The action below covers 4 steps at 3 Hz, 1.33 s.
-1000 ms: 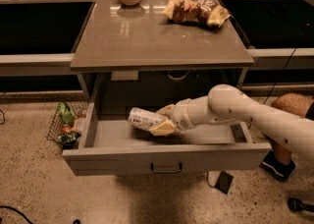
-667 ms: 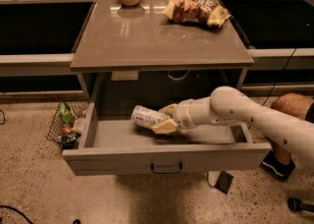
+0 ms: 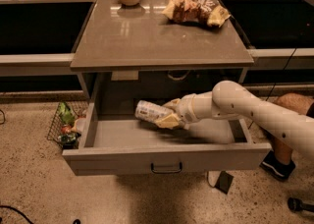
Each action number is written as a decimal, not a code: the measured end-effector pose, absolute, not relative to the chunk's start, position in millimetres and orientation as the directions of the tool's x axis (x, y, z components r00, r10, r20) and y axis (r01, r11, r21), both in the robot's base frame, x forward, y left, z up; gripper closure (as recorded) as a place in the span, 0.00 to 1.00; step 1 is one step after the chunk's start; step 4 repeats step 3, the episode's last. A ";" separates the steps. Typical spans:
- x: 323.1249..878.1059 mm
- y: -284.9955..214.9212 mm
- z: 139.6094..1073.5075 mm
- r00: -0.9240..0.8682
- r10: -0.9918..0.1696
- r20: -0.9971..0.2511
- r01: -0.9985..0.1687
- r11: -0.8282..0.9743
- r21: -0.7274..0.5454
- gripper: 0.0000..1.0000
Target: Place blue plastic bottle into top drawer
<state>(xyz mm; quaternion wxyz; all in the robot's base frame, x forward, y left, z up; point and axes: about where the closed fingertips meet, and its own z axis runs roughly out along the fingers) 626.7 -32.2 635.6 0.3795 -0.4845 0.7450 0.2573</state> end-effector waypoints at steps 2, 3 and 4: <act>635.2 -49.0 653.5 -0.246 -0.555 -0.795 -0.908 0.420 -0.012 0.00; 622.8 -59.7 689.2 -0.206 -0.565 -0.799 -0.909 0.412 -0.057 0.00; 622.8 -59.7 689.2 -0.206 -0.565 -0.799 -0.909 0.412 -0.057 0.00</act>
Offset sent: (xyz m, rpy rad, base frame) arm 0.0108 -0.0305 0.0322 -0.0629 -0.0251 -0.0445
